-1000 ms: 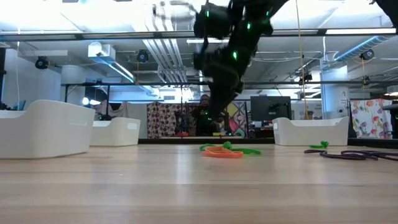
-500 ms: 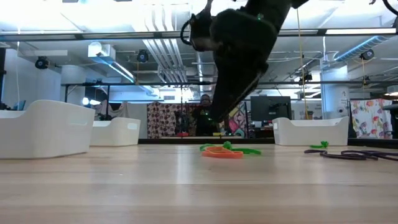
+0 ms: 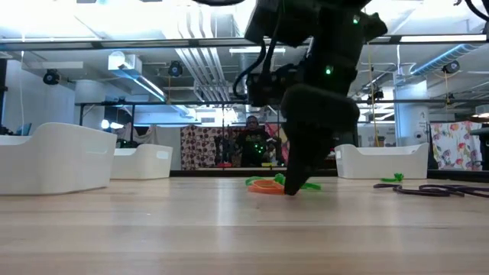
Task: Sort rubber bands into baskets
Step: Put the orange rubber band into the top right white bin
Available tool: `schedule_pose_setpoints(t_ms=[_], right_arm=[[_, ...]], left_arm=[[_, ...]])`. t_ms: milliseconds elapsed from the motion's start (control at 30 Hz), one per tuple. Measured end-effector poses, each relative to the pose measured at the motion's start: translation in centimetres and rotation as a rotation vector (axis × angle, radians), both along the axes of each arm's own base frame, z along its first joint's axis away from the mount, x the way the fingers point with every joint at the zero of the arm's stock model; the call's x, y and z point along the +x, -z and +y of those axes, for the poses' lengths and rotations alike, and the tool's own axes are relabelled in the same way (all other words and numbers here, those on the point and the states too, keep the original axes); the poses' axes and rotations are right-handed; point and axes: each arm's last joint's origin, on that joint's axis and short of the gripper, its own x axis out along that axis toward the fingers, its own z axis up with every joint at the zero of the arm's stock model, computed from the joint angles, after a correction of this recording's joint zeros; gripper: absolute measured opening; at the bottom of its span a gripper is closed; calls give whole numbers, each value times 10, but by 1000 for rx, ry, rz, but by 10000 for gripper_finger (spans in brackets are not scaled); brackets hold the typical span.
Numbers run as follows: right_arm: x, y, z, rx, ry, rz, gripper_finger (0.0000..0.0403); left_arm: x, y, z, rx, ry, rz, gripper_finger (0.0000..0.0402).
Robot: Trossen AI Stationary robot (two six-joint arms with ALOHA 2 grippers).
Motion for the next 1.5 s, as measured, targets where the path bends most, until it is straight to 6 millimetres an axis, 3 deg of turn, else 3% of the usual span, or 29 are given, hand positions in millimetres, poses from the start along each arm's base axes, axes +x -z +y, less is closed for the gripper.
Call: schedule_pose_setpoints(t_ms=[300,633,833,1033,1233,1400,1500], right_arm=[[2,10,-1,13,0,27,116],[-1,8,-1,26,-2,80,15],[1,-13,1,43,-14,143,9],[5,-53,1,220,-105,95,9],[5,-60,-6,478,-120,138,9],[3,-60,-16,534,-79,174,9],[4,-71,-22,617,-76,159,9]], left_arm=[[0,0,0,0,2,0,42],[0,0,0,7,5,0,42],[0,0,0,7,5,-1,42],[0,0,0,9,6,-2,42],[0,0,0,10,6,-3,42],[0,0,0,10,6,-4,42],[0,0,0,10,6,-4,42]])
